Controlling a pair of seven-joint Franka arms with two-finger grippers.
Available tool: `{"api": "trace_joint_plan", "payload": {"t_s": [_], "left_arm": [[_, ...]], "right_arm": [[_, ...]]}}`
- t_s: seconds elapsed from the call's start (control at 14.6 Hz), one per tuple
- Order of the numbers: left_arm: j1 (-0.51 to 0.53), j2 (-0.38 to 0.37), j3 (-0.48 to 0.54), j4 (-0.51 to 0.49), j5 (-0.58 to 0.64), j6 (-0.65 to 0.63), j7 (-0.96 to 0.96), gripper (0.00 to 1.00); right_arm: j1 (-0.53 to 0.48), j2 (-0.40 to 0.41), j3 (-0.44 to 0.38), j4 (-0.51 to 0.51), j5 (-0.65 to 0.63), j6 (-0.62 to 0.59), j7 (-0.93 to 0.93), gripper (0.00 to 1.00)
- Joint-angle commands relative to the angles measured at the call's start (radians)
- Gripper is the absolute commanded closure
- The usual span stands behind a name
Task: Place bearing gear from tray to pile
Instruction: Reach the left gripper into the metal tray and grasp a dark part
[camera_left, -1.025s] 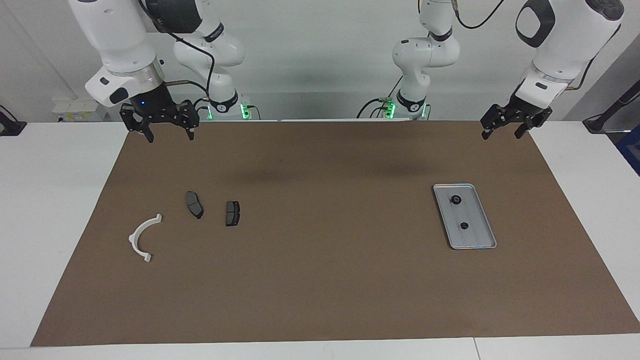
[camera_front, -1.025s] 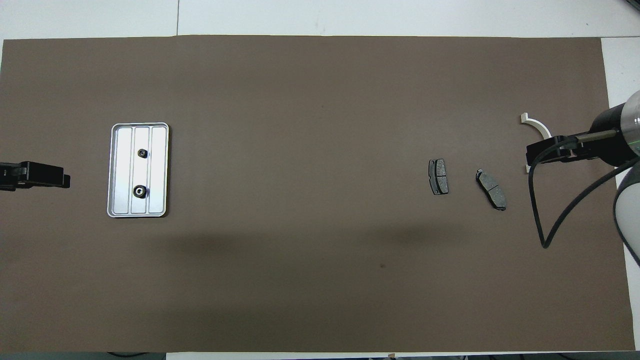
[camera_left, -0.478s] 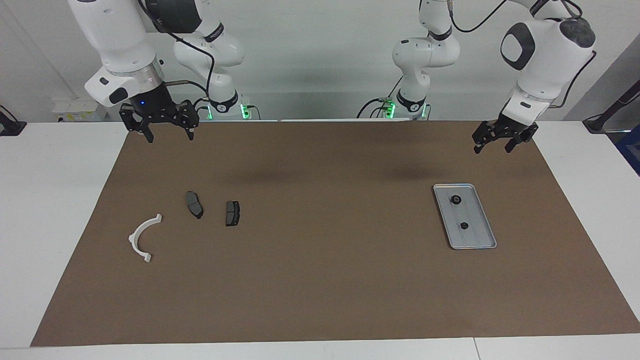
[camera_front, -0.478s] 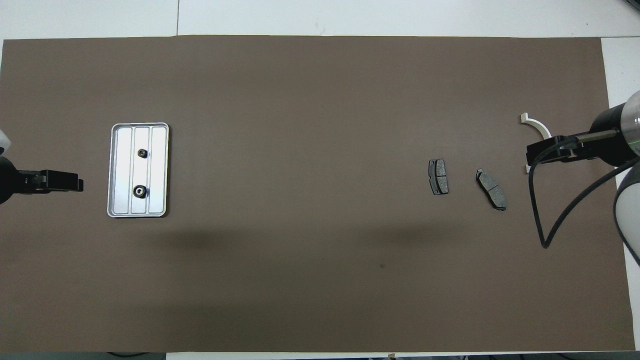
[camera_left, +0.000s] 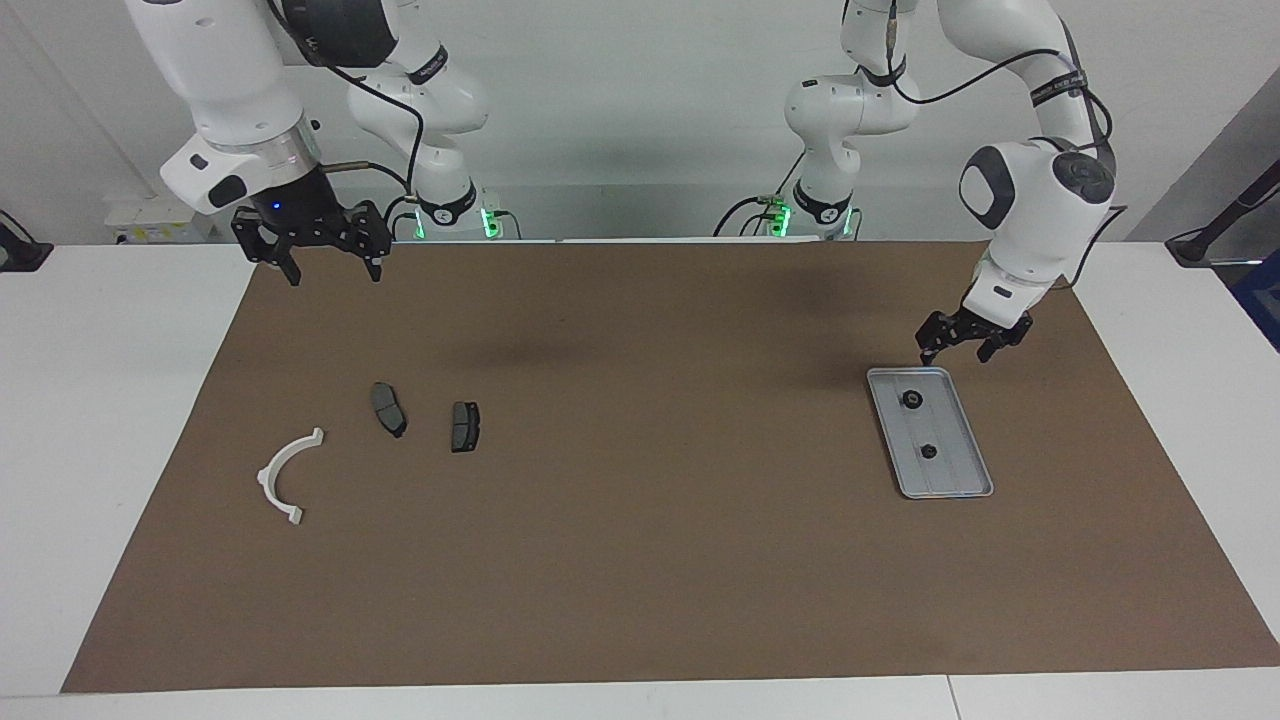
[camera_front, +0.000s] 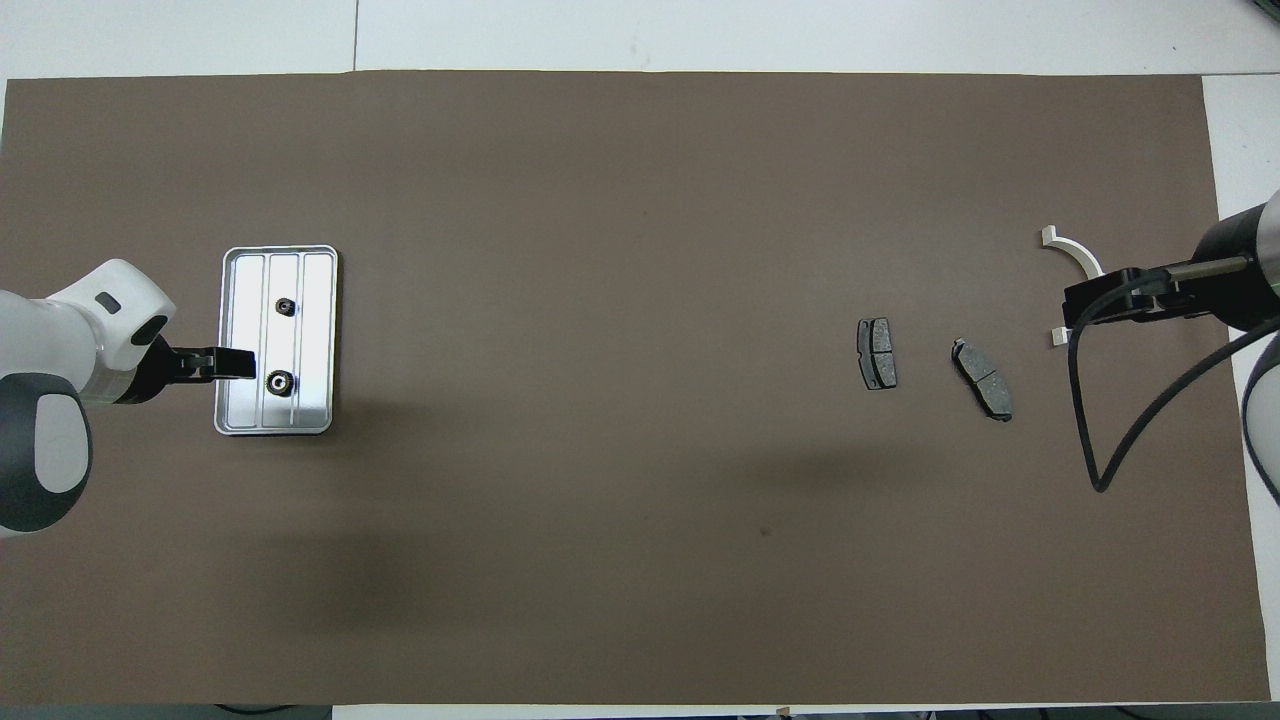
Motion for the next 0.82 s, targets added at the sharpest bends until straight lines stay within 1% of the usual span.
{"api": "trace_joint_plan", "payload": {"t_s": [0.0,0.2,0.34,0.48,0.75], "left_arm": [[0.017,0.028,-0.001,-0.030,-0.003,0.072,0.019,0.00],[0.009,0.079,-0.001,-0.030,-0.003,0.121,0.015,0.00],[0.003,0.096,-0.001,-0.030,-0.003,0.132,0.010,0.00],[0.000,0.114,-0.002,-0.030,-0.003,0.150,0.007,0.00],[-0.023,0.122,-0.002,-0.043,-0.003,0.152,-0.021,0.00]], "right_arm": [[-0.017,-0.014,0.005,-0.024,0.017,0.029,-0.019,0.00],[-0.009,-0.012,0.006,-0.022,0.017,0.032,-0.018,0.00],[-0.002,-0.012,0.008,-0.027,0.017,0.080,-0.015,0.00],[-0.006,-0.014,0.010,-0.032,0.017,0.086,-0.016,0.00],[-0.017,-0.012,0.010,-0.032,0.017,0.091,-0.019,0.00]]}}
